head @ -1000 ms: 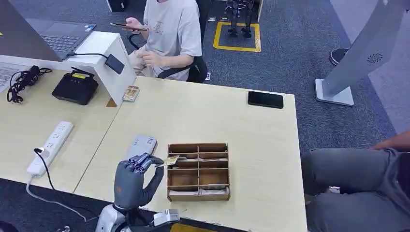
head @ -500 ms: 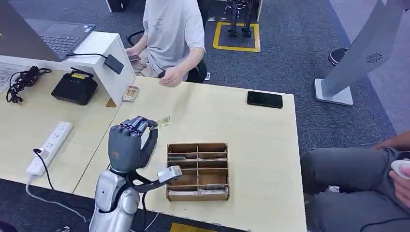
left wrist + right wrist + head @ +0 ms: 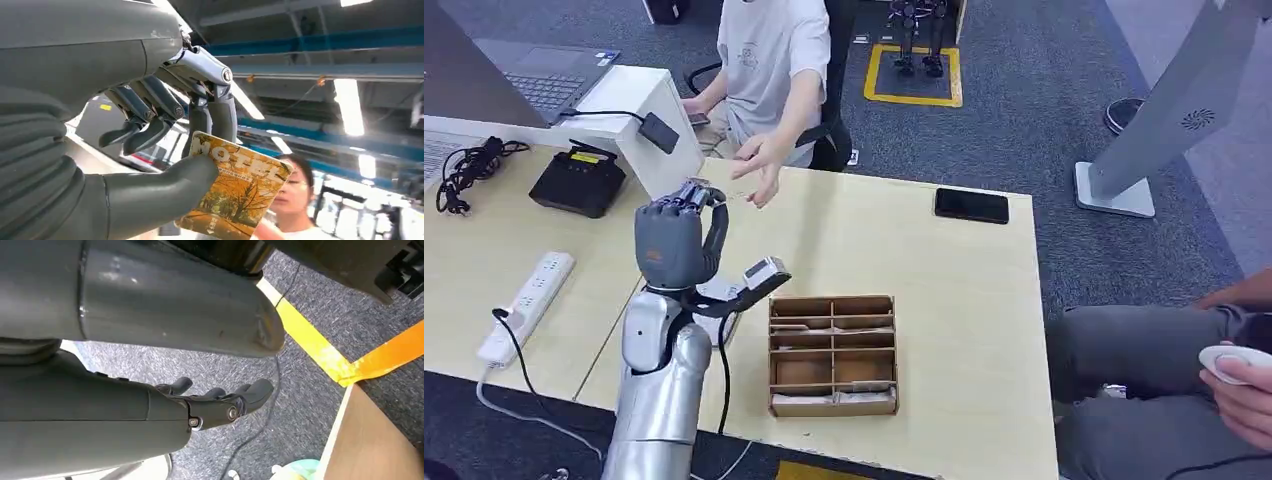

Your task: Pass the card to the sensor for recognition and then transmit it.

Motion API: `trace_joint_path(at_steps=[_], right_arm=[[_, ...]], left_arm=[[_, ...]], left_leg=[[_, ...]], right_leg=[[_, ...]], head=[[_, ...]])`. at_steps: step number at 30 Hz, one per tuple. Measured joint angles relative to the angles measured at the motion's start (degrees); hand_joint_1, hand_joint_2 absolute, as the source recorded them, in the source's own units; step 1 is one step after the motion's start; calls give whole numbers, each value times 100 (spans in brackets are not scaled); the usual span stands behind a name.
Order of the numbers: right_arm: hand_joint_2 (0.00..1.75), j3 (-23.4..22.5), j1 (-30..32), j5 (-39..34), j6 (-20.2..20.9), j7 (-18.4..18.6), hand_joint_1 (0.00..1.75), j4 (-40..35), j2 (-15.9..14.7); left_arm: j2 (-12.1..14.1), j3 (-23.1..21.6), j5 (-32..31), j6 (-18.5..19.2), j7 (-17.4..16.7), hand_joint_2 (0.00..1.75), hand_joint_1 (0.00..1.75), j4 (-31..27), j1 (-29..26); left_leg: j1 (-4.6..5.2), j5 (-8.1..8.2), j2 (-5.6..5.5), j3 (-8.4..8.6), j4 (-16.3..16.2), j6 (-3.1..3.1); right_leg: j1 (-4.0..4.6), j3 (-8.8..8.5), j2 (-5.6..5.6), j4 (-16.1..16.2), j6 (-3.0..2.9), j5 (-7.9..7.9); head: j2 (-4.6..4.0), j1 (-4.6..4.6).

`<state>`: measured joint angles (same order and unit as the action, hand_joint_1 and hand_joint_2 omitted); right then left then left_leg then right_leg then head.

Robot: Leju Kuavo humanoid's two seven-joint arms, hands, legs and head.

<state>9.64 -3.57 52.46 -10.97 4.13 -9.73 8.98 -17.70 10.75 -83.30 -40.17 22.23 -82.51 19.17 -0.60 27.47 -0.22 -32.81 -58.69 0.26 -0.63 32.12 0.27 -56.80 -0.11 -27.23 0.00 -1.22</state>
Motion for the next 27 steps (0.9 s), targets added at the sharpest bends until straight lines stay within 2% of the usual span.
trace_joint_path(at_steps=[6,8,9,12,15,20,22,27], right_arm=[[0,0,-1,35,9,0,0,0,0],[0,0,-2,35,17,0,0,-2,0],[0,0,-1,35,20,0,0,0,0],[0,-4,-1,37,22,0,0,-2,0],[0,-4,-1,35,20,7,0,-2,0],[0,-15,-1,44,7,15,0,-2,0],[0,-48,-1,55,0,17,0,-2,0],[0,-142,0,96,-2,26,0,-2,0]], left_arm=[[0,77,-33,0,-173,175,175,155,59],[0,77,-20,0,-183,175,84,179,60],[0,77,-20,0,-186,175,0,188,61],[0,77,-33,0,-229,175,0,223,60],[-2,103,-37,-2,-105,175,0,232,63],[20,109,72,-2,-230,175,0,242,61],[17,180,212,-2,-80,175,0,251,57],[-59,731,555,-2,644,175,0,251,21]], left_leg=[[0,0,0,-1,0,0],[0,0,0,-1,0,0],[0,0,0,-1,0,0],[1,0,0,-2,0,0],[1,0,0,-2,0,0],[0,0,0,-3,0,0],[0,0,0,-3,0,0],[0,0,0,-4,0,0]], right_leg=[[0,0,0,0,0,0],[0,0,0,0,0,0],[0,0,0,0,0,0],[-1,0,0,0,0,0],[0,0,0,0,0,0],[0,0,0,0,0,0],[0,0,0,-2,0,0],[0,0,0,-3,0,0]], head=[[0,0],[0,0],[0,0],[0,2],[0,-2],[0,0],[0,0],[0,2]])
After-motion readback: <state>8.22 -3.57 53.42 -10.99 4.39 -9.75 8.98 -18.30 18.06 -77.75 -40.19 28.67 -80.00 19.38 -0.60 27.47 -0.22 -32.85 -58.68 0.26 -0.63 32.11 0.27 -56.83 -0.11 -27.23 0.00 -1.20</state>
